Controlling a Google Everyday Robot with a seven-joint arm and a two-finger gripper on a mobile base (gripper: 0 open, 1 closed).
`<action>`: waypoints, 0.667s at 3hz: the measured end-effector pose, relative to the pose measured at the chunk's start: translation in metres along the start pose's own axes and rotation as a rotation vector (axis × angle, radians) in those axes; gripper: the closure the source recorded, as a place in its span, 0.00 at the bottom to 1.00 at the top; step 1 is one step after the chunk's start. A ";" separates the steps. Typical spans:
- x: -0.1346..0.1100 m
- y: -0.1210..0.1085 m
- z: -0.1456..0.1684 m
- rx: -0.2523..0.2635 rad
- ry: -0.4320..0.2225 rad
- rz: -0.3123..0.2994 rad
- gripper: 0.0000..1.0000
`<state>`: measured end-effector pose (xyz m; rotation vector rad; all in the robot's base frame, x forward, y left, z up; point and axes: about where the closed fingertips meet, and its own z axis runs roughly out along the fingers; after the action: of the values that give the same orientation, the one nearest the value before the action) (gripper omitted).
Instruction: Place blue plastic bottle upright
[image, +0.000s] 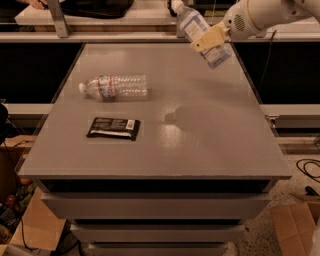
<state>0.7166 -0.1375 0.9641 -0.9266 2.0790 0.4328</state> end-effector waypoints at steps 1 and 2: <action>0.004 0.025 0.004 -0.073 -0.124 0.048 1.00; 0.002 0.033 0.008 -0.091 -0.147 0.060 1.00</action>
Offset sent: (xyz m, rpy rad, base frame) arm -0.0145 0.0144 -0.0046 0.1218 -0.0180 0.0243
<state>0.6960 -0.1119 0.9574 -0.8602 1.9700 0.6130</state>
